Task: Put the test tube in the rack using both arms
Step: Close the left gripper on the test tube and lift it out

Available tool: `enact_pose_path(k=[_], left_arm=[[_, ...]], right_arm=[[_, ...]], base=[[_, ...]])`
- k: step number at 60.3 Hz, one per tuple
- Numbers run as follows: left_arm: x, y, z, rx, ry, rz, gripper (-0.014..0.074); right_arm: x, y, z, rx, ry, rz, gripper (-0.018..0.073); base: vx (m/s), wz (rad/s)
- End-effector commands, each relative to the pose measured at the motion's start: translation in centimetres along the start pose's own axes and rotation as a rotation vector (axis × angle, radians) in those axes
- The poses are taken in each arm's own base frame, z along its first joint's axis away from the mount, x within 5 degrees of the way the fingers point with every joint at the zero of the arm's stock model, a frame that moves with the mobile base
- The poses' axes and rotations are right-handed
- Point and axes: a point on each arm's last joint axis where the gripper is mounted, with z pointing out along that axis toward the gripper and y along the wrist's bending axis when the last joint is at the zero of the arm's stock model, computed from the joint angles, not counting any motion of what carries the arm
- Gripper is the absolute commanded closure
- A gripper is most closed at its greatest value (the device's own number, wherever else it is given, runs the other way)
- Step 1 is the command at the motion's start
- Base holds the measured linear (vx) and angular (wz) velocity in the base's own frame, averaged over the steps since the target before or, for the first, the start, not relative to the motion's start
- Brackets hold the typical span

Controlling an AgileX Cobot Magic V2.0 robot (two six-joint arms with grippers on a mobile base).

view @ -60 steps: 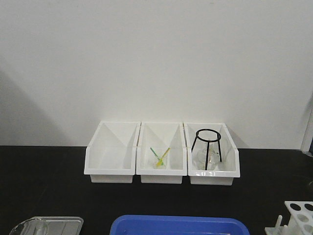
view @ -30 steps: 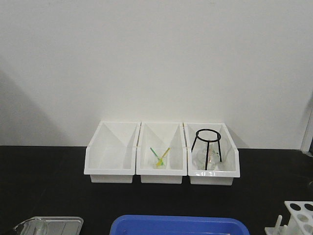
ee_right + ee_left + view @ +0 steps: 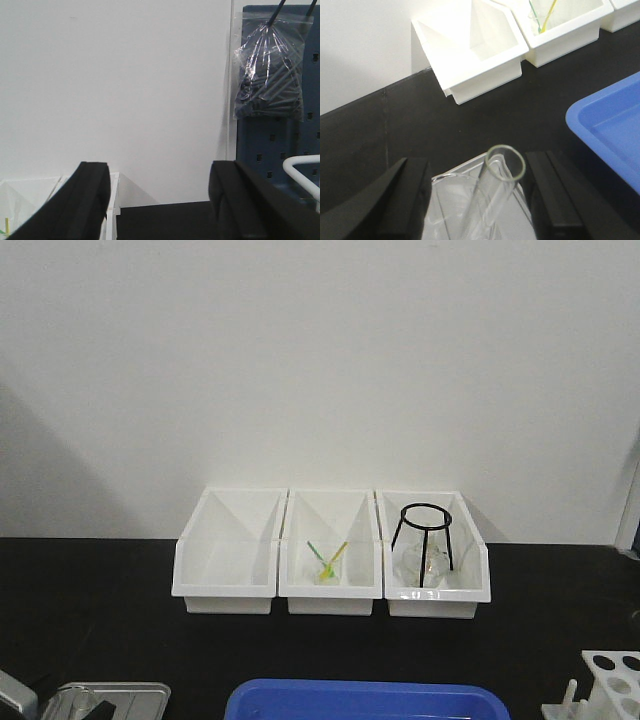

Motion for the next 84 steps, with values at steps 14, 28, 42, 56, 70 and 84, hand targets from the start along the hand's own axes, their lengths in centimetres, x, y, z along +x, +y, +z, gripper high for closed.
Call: enact_pose_path(k=[14, 28, 42, 56, 70, 84], left_arm=[[-1.0, 0.3, 1.6, -0.042, -0.149, -0.02, 0.0083], [-0.7, 0.3, 1.9, -0.043, -0.158, -0.024, 0.0105], [-0.7, 0.3, 1.9, -0.043, -0.162, -0.023, 0.029], [-0.7, 0.3, 1.9, -0.043, -0.163, -0.021, 0.0549], [-1.3, 0.4, 1.6, -0.055, -0.208, -0.022, 0.0603], [-3.9, 1.2, 0.1, -0.089, -0.317, -0.015, 0.0603]], right_arm=[[-1.9, 0.0, 0.0, -0.001, -0.111, -0.015, 0.0089], [-1.9, 0.0, 0.0, -0.001, -0.111, -0.015, 0.0089], [-1.9, 0.0, 0.0, -0.001, -0.111, -0.015, 0.0089], [-1.9, 0.0, 0.0, -0.001, -0.111, -0.015, 0.0089], [-1.9, 0.0, 0.0, -0.001, -0.111, -0.015, 0.0089], [-1.9, 0.0, 0.0, -0.001, -0.111, -0.015, 0.0089]], base=[[0.0, 0.0], [0.0, 0.0], [0.0, 0.0], [0.0, 0.0], [0.0, 0.0], [0.0, 0.0]])
